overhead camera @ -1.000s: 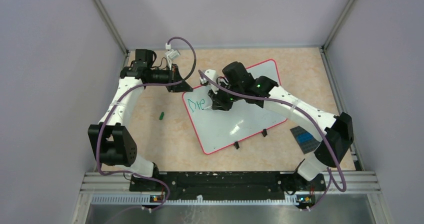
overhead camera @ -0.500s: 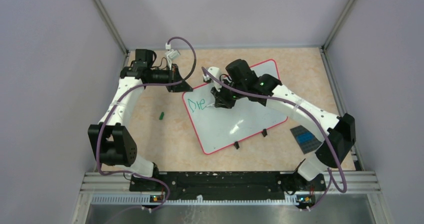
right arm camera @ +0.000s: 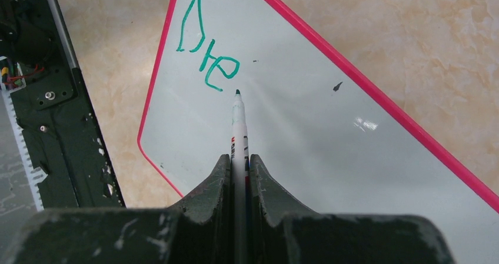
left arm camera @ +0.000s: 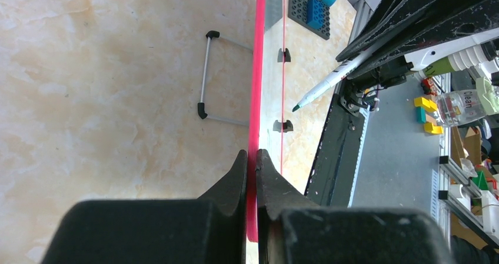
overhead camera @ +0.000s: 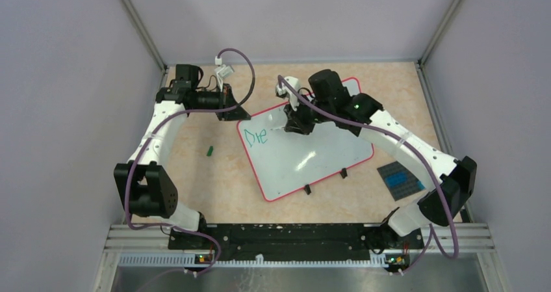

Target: Write a sentence on the whiteboard

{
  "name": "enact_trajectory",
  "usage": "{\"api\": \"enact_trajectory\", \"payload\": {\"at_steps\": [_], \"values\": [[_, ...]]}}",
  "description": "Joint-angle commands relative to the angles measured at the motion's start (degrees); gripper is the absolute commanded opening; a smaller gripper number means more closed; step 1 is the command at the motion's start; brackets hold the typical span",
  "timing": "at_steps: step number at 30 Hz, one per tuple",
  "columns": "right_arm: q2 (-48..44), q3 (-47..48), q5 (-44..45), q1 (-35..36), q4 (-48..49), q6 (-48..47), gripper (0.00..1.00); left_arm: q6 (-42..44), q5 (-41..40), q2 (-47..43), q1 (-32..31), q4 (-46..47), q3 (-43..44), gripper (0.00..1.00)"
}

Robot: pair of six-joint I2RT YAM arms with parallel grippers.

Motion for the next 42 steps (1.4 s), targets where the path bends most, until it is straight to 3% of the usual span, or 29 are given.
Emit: {"api": "enact_trajectory", "payload": {"at_steps": [1, 42], "values": [[-1.5, -0.6, -1.9, -0.3, 2.7, 1.5, 0.00, -0.4, 0.4, -1.3, -0.8, -1.6, -0.9, 0.00], [3.8, 2.4, -0.5, -1.2, 5.1, 3.1, 0.00, -0.9, 0.3, -1.3, -0.8, -1.4, -0.6, 0.00]]}}
